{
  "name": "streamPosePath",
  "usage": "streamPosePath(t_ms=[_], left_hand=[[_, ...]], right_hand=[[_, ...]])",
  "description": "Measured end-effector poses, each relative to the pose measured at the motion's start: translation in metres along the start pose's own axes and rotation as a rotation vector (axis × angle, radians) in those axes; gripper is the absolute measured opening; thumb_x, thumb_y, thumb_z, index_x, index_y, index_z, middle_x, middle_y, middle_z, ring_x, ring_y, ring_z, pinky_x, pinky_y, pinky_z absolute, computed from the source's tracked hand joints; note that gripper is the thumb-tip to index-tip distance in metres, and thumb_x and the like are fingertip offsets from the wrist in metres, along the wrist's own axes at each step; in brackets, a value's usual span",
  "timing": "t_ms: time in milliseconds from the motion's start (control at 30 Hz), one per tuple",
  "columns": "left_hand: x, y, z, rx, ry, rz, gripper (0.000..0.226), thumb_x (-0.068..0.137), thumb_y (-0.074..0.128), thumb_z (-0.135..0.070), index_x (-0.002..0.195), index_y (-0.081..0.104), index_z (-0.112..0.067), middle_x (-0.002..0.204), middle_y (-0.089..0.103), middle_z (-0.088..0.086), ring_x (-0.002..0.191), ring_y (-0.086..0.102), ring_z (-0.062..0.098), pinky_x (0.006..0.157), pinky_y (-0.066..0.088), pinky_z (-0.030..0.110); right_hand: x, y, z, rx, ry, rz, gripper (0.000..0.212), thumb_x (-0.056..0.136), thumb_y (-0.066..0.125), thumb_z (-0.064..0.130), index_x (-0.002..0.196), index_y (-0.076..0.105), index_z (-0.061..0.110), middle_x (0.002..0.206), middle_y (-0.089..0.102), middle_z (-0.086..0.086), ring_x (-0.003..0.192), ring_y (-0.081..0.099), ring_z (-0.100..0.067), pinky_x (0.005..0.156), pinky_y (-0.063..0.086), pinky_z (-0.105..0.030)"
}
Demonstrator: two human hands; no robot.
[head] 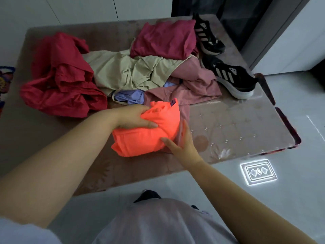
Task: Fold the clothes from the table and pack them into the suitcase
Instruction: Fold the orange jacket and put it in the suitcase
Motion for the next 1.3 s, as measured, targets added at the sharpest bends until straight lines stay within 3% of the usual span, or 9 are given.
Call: streamPosePath(t_ms=[100, 200, 333, 667, 800, 900, 1033, 1167, 1300], left_hand=[[0.009, 0.009, -0.065, -0.182, 0.076, -0.089, 0.038, 0.083, 0.064, -0.038, 0.118, 0.05, -0.035, 0.111, 0.058, -0.02, 0.102, 0.053, -0.002, 0.089, 0.04, 0.012], [0.031, 0.039, -0.126, -0.481, 0.173, -0.164, 0.042, 0.084, 0.062, -0.027, 0.125, 0.05, -0.022, 0.112, 0.059, -0.016, 0.103, 0.057, -0.002, 0.09, 0.044, 0.012], [0.078, 0.112, -0.19, -0.81, 0.111, -0.202, 0.025, 0.091, 0.055, -0.016, 0.116, 0.059, -0.01, 0.097, 0.068, -0.005, 0.081, 0.067, 0.003, 0.081, 0.055, 0.024], [0.194, 0.28, -0.326, -0.79, -0.01, -0.083, 0.027, 0.096, 0.051, -0.025, 0.12, 0.057, -0.014, 0.121, 0.062, 0.007, 0.108, 0.06, 0.022, 0.1, 0.045, 0.039], [0.24, 0.317, -0.361, -0.757, -0.077, -0.049, 0.031, 0.096, 0.051, -0.022, 0.122, 0.057, -0.007, 0.121, 0.061, 0.016, 0.112, 0.059, 0.028, 0.101, 0.044, 0.046], [0.28, 0.335, -0.387, -0.795, -0.094, -0.057, 0.029, 0.096, 0.051, -0.02, 0.121, 0.057, -0.006, 0.119, 0.062, 0.013, 0.108, 0.059, 0.025, 0.099, 0.046, 0.042], [0.335, 0.355, -0.413, -0.82, -0.136, -0.031, 0.031, 0.097, 0.049, -0.016, 0.124, 0.055, -0.003, 0.116, 0.06, 0.008, 0.104, 0.058, 0.021, 0.093, 0.046, 0.034], [0.388, 0.371, -0.439, -0.463, -0.031, 0.004, 0.04, 0.096, 0.051, -0.014, 0.134, 0.046, -0.003, 0.128, 0.055, 0.01, 0.118, 0.051, 0.019, 0.087, 0.036, 0.015], [0.437, 0.388, -0.469, -0.358, -0.019, 0.157, 0.045, 0.096, 0.05, -0.018, 0.138, 0.042, -0.005, 0.137, 0.05, 0.013, 0.128, 0.047, 0.023, 0.102, 0.035, 0.024]], right_hand=[[-0.013, -0.046, 0.006, 0.379, 0.061, -0.031, 0.078, 0.068, 0.075, 0.041, 0.132, 0.031, 0.032, 0.138, 0.048, -0.004, 0.121, 0.053, -0.017, 0.101, 0.047, -0.038], [-0.027, -0.11, 0.006, 0.551, 0.104, -0.085, 0.085, 0.072, 0.077, 0.037, 0.139, 0.027, 0.025, 0.124, 0.056, 0.007, 0.099, 0.065, -0.01, 0.079, 0.058, -0.037], [-0.047, -0.207, -0.008, 0.552, 0.041, -0.238, 0.083, 0.073, 0.07, 0.037, 0.143, 0.028, 0.025, 0.132, 0.054, 0.005, 0.115, 0.058, -0.009, 0.093, 0.052, -0.031], [-0.101, -0.398, -0.115, 0.469, 0.183, -0.485, 0.069, 0.082, 0.073, 0.015, 0.139, 0.034, 0.017, 0.133, 0.052, -0.003, 0.117, 0.055, -0.018, 0.102, 0.045, -0.042], [-0.105, -0.445, -0.158, 0.59, 0.305, -0.528, 0.07, 0.073, 0.078, 0.032, 0.134, 0.046, 0.018, 0.125, 0.06, -0.005, 0.109, 0.062, -0.021, 0.097, 0.049, -0.044], [-0.097, -0.48, -0.18, 0.634, 0.359, -0.51, 0.082, 0.06, 0.079, 0.044, 0.133, 0.048, 0.021, 0.124, 0.062, -0.002, 0.107, 0.064, -0.021, 0.095, 0.051, -0.043], [-0.075, -0.526, -0.21, 0.674, 0.429, -0.438, 0.06, 0.079, 0.076, 0.026, 0.132, 0.048, 0.021, 0.124, 0.062, -0.002, 0.106, 0.064, -0.02, 0.094, 0.051, -0.042], [-0.052, -0.569, -0.239, 0.674, 0.546, -0.432, 0.051, 0.085, 0.068, 0.014, 0.132, 0.049, 0.017, 0.121, 0.064, -0.004, 0.105, 0.064, -0.022, 0.093, 0.051, -0.04], [-0.032, -0.622, -0.258, 0.656, 0.631, -0.433, 0.039, 0.088, 0.064, 0.011, 0.126, 0.053, 0.012, 0.113, 0.067, -0.006, 0.098, 0.067, -0.021, 0.084, 0.056, -0.034]])
Point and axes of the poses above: each hand's wrist, its own x-axis towards the middle knuckle, its own y-axis out of the palm, z = x × y, the point moved 4 cm from there along x, towards the middle knuckle
